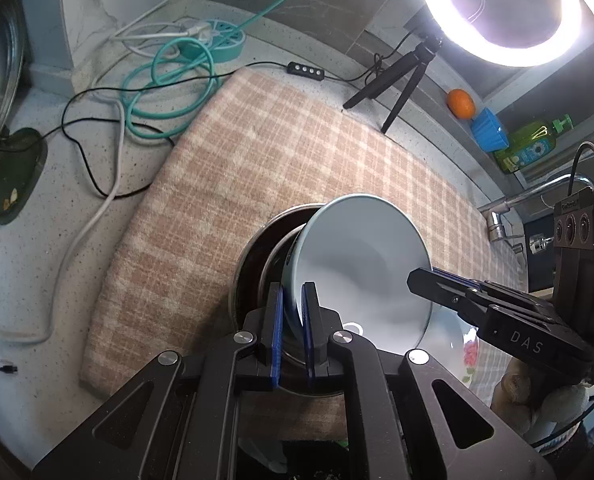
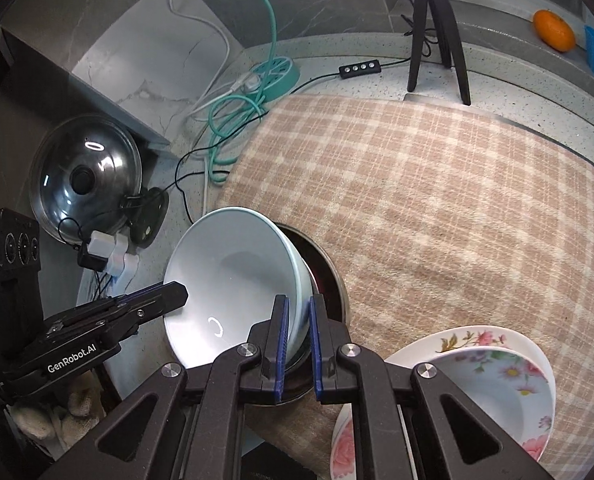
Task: Organize plates and bowls
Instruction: 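Lower the pale blue bowl into the steel bowls with both grippers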
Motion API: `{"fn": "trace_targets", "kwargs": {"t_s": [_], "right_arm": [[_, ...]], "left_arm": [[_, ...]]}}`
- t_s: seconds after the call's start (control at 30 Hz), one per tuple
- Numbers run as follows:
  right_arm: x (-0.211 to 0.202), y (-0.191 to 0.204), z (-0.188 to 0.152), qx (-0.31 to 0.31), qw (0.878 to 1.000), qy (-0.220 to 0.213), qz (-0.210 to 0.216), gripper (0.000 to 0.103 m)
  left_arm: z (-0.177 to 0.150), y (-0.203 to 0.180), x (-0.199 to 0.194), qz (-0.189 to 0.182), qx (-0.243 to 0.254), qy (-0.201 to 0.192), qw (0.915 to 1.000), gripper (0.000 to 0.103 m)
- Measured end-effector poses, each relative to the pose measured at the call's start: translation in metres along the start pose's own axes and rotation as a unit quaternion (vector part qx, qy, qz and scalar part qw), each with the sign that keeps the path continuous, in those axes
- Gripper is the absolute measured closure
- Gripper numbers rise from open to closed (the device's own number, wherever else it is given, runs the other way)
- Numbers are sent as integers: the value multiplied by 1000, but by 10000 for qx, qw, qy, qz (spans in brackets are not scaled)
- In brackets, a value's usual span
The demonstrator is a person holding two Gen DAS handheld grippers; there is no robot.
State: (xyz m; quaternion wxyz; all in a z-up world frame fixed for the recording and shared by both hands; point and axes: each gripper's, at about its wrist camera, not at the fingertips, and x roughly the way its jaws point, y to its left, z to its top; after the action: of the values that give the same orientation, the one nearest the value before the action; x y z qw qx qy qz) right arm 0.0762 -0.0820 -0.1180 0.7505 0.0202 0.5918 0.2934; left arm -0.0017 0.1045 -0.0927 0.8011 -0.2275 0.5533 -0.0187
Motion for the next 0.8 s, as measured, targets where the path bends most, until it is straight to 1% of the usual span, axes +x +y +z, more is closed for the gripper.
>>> {"fn": "trace_targets", "kwargs": {"t_s": [0.43, 0.8], "right_arm": [[16, -2, -6, 25, 9997, 222, -100, 94], [21, 1, -5, -33, 9995, 264, -150, 94]], "left_arm": [[-4, 5, 11, 80, 39, 183, 9998, 96], [-5, 7, 12, 105, 47, 200, 9997, 95]]}}
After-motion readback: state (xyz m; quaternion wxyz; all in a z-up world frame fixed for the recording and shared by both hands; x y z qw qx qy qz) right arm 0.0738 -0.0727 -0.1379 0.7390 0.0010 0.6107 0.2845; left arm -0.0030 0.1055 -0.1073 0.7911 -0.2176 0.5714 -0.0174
